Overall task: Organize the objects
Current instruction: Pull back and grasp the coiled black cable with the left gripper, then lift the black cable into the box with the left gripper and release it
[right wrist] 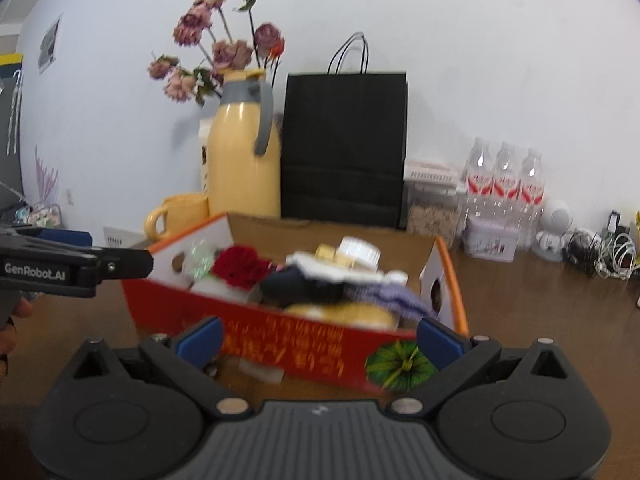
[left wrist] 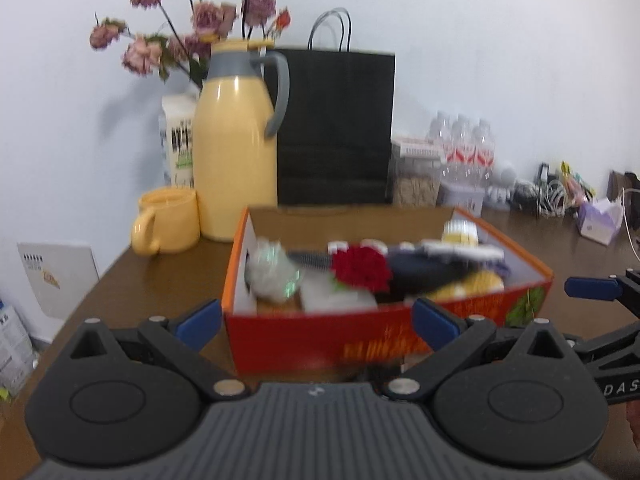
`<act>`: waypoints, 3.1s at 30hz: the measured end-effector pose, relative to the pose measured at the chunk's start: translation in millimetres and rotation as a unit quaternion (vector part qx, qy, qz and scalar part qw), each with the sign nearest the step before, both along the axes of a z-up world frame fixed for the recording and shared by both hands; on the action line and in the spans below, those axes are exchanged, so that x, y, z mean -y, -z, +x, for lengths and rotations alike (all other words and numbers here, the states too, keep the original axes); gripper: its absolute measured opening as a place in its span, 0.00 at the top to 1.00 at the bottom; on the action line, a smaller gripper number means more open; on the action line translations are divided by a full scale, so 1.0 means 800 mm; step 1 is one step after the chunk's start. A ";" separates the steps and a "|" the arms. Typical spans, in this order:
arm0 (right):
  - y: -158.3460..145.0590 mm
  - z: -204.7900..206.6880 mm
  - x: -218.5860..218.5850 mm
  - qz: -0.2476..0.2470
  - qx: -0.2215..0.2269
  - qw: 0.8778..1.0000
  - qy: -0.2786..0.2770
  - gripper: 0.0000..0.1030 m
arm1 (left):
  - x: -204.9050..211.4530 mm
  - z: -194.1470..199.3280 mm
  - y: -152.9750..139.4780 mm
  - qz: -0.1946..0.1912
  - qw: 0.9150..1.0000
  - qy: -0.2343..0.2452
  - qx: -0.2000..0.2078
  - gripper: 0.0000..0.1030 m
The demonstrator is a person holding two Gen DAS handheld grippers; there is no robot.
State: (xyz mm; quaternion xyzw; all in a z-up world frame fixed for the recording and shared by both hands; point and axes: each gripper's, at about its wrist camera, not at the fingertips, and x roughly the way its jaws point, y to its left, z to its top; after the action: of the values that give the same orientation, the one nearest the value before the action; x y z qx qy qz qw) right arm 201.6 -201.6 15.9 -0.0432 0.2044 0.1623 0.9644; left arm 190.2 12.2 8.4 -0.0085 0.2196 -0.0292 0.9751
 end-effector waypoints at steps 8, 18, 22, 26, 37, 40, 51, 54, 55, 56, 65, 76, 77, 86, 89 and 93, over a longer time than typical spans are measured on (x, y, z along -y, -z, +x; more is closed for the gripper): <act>0.033 -0.009 -0.007 -0.013 -0.044 0.999 -0.013 0.00 | -0.002 -0.011 0.039 0.004 0.998 0.015 -0.059 0.00; 0.054 0.003 0.009 0.009 -0.067 0.998 0.016 0.00 | 0.020 0.012 0.059 0.011 0.995 0.028 -0.096 0.00; 0.055 0.007 0.021 0.027 -0.065 0.997 0.045 0.00 | 0.034 0.031 0.057 0.021 0.994 0.026 -0.103 0.00; 0.055 0.008 0.030 0.035 -0.061 0.995 0.069 0.00 | 0.045 0.053 0.058 0.012 0.993 0.019 -0.113 0.00; 0.056 0.010 0.031 0.038 -0.063 0.995 0.072 0.00 | 0.064 0.074 0.083 0.021 0.991 0.011 -0.128 0.04; 0.056 0.009 0.031 0.038 -0.063 0.995 0.070 0.00 | 0.069 0.071 0.083 0.024 0.993 0.017 -0.118 0.18; 0.056 0.010 0.030 0.040 -0.066 0.995 0.065 0.00 | 0.083 0.046 0.072 0.032 0.995 0.062 -0.065 0.47; 0.056 0.010 0.030 0.040 -0.067 0.995 0.066 0.00 | 0.075 0.041 0.067 0.021 0.997 0.054 -0.052 0.47; 0.056 0.010 0.030 0.041 -0.068 0.995 0.066 0.00 | 0.072 0.040 0.065 0.018 0.997 0.050 -0.048 0.47; 0.057 0.011 0.031 0.041 -0.070 0.994 0.067 0.00 | 0.068 0.038 0.062 0.014 0.998 0.045 -0.042 0.47; 0.061 0.019 0.023 0.049 -0.090 0.994 0.045 0.10 | 0.037 0.025 0.053 -0.006 0.999 0.018 -0.025 0.47; 0.062 0.049 -0.051 0.010 -0.107 0.994 0.018 0.50 | 0.015 0.016 0.055 -0.027 0.999 0.011 -0.033 0.47; 0.063 0.053 -0.057 0.008 -0.112 0.993 0.021 0.55 | 0.015 0.015 0.055 -0.028 0.999 0.012 -0.034 0.47; 0.065 0.060 -0.081 0.002 -0.112 0.993 0.039 0.75 | 0.012 0.012 0.054 -0.036 0.999 0.012 -0.038 0.47; 0.065 0.061 -0.083 -0.004 -0.111 0.993 0.039 0.79 | 0.013 0.011 0.054 -0.035 0.999 0.014 -0.039 0.47; 0.065 0.061 -0.081 -0.004 -0.112 0.993 0.032 0.92 | 0.012 0.011 0.054 -0.034 0.999 0.012 -0.039 0.47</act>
State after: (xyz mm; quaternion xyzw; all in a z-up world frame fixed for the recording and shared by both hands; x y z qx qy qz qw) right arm 250.2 -136.7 -36.1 -0.0221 0.3132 0.1342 0.9399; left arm 199.3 2.2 -34.8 -0.0406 0.2565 -0.0480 0.9645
